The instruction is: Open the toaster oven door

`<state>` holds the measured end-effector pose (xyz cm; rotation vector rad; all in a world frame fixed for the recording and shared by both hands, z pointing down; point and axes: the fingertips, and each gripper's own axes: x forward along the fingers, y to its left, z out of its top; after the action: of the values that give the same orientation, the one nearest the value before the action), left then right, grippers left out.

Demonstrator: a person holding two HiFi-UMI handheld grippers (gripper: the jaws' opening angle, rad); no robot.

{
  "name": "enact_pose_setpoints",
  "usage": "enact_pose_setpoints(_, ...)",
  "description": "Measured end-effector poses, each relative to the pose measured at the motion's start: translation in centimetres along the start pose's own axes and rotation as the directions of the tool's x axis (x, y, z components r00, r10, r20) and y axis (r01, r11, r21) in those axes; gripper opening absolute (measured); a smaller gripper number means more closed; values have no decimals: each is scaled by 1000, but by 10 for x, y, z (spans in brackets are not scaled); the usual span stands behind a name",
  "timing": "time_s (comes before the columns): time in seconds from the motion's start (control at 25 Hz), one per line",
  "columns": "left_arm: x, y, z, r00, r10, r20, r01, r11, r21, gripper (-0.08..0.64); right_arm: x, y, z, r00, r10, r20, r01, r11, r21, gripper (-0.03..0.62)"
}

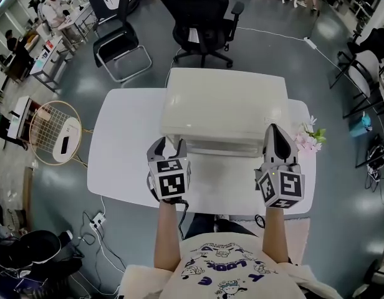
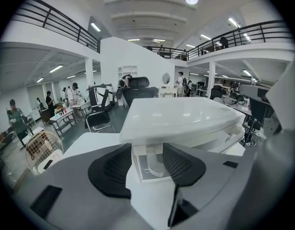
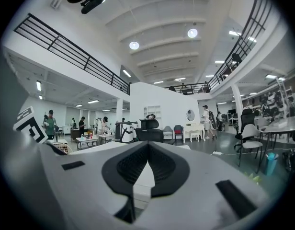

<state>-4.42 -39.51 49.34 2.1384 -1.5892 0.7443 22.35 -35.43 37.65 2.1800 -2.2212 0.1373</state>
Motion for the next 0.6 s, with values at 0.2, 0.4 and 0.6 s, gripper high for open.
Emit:
enact_pose_setpoints(0.2, 11, 1, -5, 1000, -10, -18, 10, 1000, -22, 210, 1, -1, -2, 1000, -8, -7, 7, 1000, -2, -3)
enact_pose_setpoints(0.4, 11, 2, -4, 998, -23, -52, 21, 999, -34, 193, 1, -4, -4, 1000, -18, -10, 17, 1000, -1, -3)
enact_pose_setpoints(0.6, 15, -7, -5, 996, -50, -74, 47, 998, -46, 106, 3, -8, -7, 1000, -25, -13, 25, 1000, 0, -3)
